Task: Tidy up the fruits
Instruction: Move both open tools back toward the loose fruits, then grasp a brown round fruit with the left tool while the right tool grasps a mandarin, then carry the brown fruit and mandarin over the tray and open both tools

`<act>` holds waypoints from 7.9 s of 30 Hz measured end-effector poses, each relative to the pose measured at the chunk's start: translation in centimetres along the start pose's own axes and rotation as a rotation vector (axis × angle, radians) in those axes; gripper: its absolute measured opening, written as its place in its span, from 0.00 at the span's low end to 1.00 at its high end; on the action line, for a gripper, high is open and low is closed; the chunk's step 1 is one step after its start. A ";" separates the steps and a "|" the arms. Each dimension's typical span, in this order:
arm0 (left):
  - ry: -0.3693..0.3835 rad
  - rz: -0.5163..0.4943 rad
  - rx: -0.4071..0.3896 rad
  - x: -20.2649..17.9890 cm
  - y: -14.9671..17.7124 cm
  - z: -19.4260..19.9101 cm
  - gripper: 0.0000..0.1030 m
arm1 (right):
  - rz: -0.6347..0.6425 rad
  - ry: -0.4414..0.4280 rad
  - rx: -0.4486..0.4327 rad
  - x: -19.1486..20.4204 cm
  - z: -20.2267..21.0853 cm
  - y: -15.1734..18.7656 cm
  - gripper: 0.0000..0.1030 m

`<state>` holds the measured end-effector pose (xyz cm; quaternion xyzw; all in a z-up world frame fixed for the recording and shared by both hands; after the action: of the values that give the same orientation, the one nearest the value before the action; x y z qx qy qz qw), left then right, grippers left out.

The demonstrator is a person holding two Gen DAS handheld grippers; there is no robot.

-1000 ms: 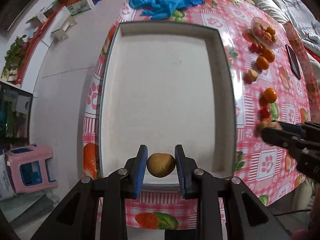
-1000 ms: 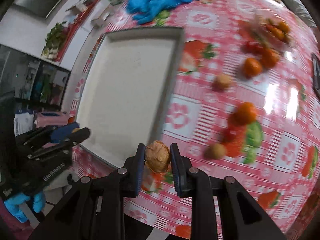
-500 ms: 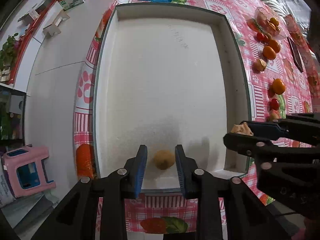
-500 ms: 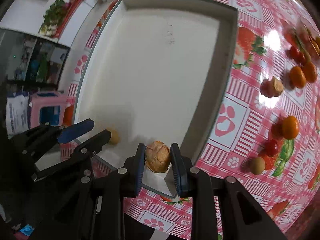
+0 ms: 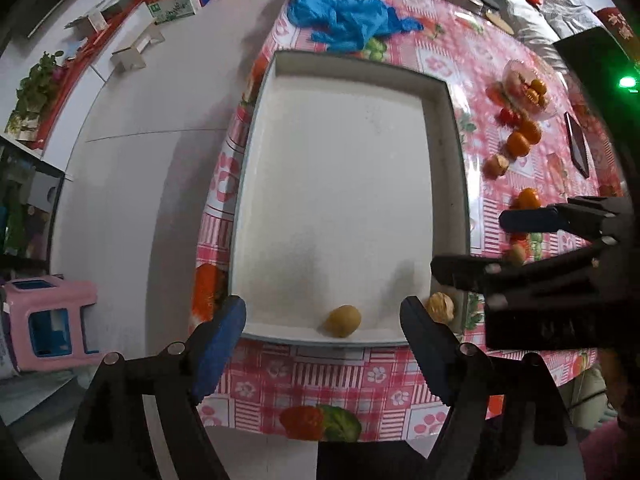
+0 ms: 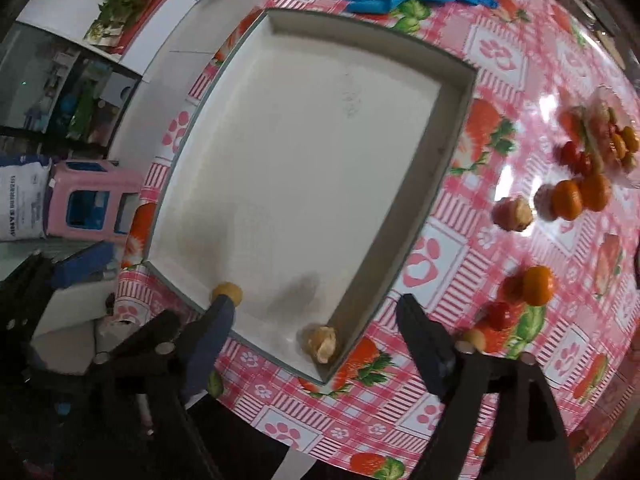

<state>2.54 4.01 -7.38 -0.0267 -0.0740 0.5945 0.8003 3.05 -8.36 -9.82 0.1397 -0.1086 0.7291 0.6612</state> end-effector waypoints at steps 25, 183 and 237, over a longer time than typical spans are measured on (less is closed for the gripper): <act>-0.133 -0.022 -0.077 -0.4 -0.4 5.1 0.78 | -0.377 -0.062 -0.054 -8.2 2.7 3.6 0.88; -0.003 -0.115 0.039 -2.2 -1.5 -3.9 0.29 | -0.165 0.008 -0.116 3.0 1.3 -2.3 0.36; -0.087 -0.193 0.071 -8.1 -1.5 -3.8 0.84 | -0.219 0.075 -0.190 -1.6 1.7 -1.1 0.86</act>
<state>2.25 -3.97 -11.63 0.0349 -0.0898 0.5177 0.8501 4.38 -10.31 -8.77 0.0604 -0.1363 0.6436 0.7507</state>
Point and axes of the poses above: each gripper's, at about its wrist camera, not at the fingertips, and z roughly against the way its jaws point, x to its left, y to its underside, the point moved 10 cm from there along -z, roughly the way its jaws point, and after that the axes turned 8 degrees about -y, right-handed, at the moved point
